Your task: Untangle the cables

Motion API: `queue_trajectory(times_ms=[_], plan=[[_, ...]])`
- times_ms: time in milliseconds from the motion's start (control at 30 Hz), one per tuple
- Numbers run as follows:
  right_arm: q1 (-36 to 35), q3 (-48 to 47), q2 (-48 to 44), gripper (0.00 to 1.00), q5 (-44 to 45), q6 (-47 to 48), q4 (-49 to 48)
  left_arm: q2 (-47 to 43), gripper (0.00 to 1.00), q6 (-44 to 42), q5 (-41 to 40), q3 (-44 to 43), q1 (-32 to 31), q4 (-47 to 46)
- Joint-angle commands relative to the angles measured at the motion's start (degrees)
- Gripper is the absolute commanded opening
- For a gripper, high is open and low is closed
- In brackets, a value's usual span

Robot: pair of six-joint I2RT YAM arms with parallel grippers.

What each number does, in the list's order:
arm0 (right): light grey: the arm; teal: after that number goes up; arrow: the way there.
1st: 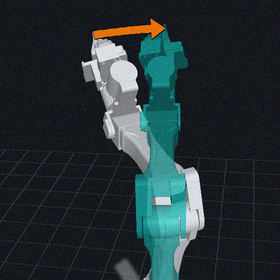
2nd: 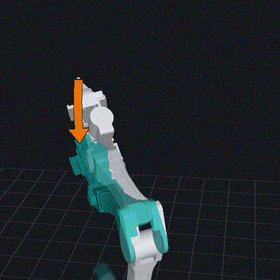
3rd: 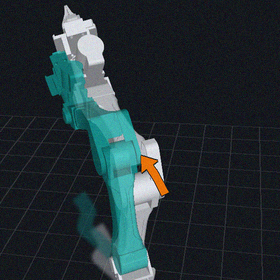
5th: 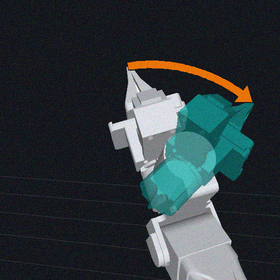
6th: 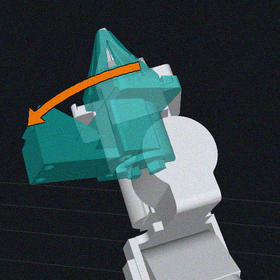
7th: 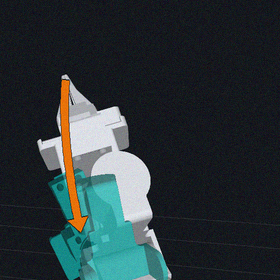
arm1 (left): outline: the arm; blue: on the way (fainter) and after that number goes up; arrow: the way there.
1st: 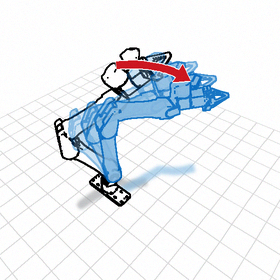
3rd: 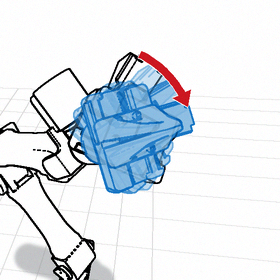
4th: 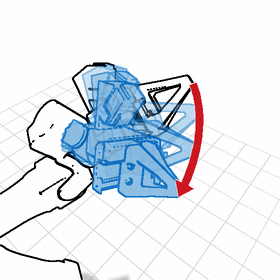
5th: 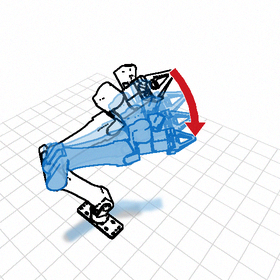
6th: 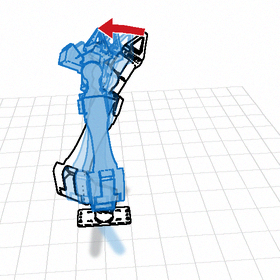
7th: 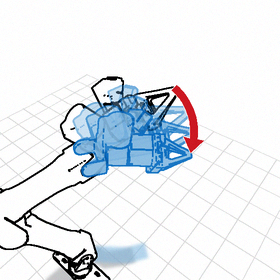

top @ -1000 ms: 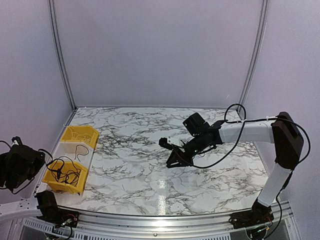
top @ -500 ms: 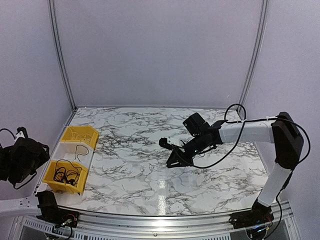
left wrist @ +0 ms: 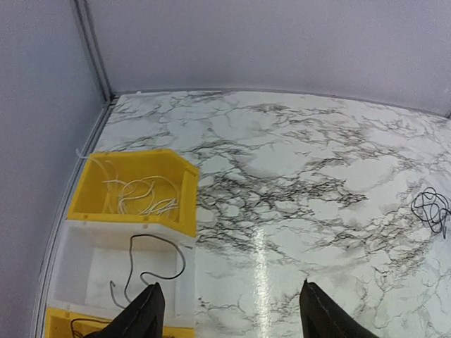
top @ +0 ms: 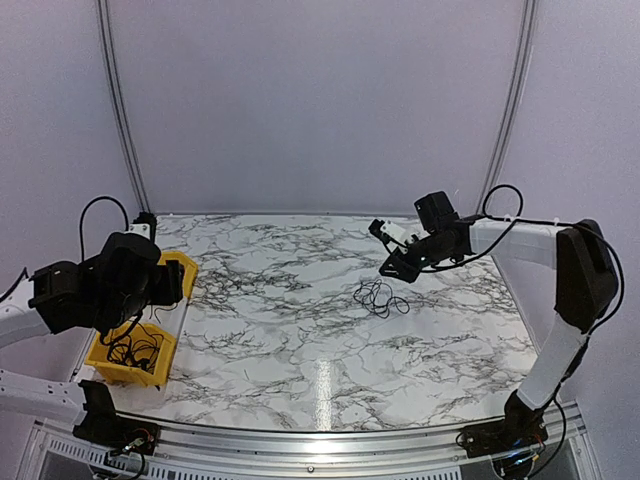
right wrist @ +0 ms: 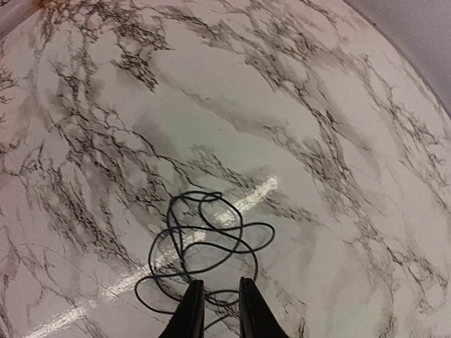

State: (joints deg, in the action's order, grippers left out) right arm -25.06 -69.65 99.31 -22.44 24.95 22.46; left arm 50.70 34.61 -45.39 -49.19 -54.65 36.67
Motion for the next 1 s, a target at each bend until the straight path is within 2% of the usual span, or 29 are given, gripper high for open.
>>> queue_trajectory(times_ms=[0,133,267,533,600,700,967], plan=[[2.28,-2.1,0.26,0.19,8.94,-2.54,0.55,6.51,0.71,-9.31,7.36,1.5,0.07,-20.32],[3.6,-1.49,2.16,0.2,9.46,-2.24,1.62,14.79,0.72,-8.6,11.86,0.15,0.06,-26.68],[3.92,-1.34,4.53,0.23,5.45,-1.31,2.54,21.28,0.75,-8.41,17.42,-1.92,-0.01,-29.48],[3.96,-5.01,11.41,0.25,5.32,-2.12,4.66,26.86,0.77,-9.56,25.1,-0.77,-0.19,-39.6],[3.97,-5.59,12.46,0.19,5.49,-2.03,4.78,27.82,0.77,-9.52,25.98,-1.19,-0.19,-40.71],[3.92,-5.69,11.97,0.0,4.78,-2.39,4.48,29.36,0.77,-9.55,26.85,-2.13,-0.19,-41.82],[1.45,-3.79,1.08,0.0,-0.19,-1.53,5.66,35.73,0.77,-9.82,26.71,-6.22,-0.32,-44.58]])
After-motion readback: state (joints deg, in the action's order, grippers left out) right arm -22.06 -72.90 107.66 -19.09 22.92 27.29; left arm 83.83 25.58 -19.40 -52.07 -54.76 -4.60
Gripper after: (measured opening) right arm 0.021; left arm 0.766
